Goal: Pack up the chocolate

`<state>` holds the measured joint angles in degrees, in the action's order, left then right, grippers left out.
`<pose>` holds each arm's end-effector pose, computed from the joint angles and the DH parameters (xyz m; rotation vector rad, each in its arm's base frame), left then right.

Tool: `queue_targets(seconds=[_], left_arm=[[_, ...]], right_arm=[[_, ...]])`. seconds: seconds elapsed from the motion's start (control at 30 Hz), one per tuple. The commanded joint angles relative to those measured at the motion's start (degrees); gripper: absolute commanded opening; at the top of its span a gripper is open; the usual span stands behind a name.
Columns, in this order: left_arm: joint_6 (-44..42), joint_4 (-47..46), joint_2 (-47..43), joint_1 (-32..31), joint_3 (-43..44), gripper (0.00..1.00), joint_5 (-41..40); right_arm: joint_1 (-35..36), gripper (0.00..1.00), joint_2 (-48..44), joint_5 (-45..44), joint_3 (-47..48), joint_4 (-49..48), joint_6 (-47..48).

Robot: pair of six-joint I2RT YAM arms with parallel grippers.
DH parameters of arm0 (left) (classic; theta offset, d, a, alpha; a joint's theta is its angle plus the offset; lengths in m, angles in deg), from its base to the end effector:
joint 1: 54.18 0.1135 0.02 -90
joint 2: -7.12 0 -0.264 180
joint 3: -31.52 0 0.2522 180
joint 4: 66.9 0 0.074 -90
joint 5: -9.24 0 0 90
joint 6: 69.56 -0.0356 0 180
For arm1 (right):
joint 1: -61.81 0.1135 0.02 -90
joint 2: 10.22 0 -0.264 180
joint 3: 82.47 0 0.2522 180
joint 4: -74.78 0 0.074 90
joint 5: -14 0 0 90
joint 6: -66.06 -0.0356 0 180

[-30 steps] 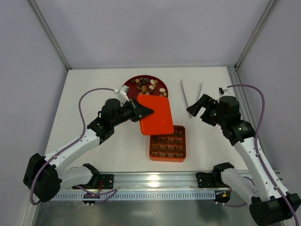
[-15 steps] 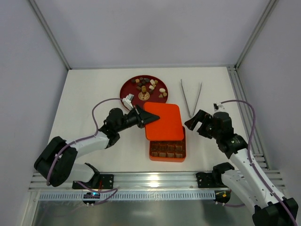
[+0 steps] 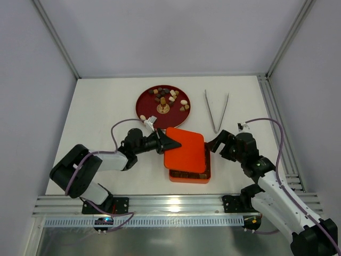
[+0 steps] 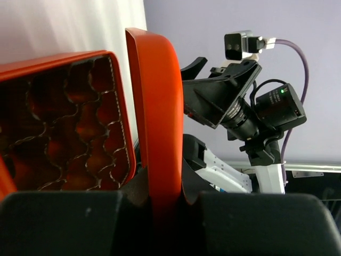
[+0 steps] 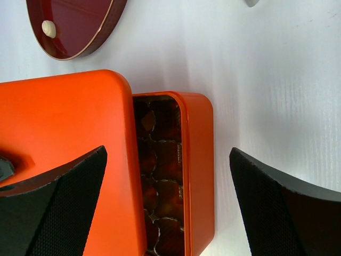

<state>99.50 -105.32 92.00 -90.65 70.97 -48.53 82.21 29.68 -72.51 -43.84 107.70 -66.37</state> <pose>0.2113 -0.1798 0.1841 -0.2566 2.1020 -1.8513 0.1494 0.0579 0.2157 0.3943 2.2156 0.6796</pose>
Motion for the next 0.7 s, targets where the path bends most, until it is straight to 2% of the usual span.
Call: queue_targets(seconds=[0.0,0.43,0.67], left_arm=[[-0.14,-8.36,1.6,-0.44,-0.99,0.05,2.58],[0.21,-15.13,9.51,-0.71,-2.75,0.08,3.81],[0.03,-15.49,11.18,-0.62,-3.81,0.16,4.16]], right_arm=[[1.22,0.96,0.18,-2.34,-1.3,-4.57,-1.33],[3.24,0.95,1.58,-3.22,-3.15,-6.32,-1.6],[4.03,0.94,1.76,-5.77,-4.12,-6.76,-2.12]])
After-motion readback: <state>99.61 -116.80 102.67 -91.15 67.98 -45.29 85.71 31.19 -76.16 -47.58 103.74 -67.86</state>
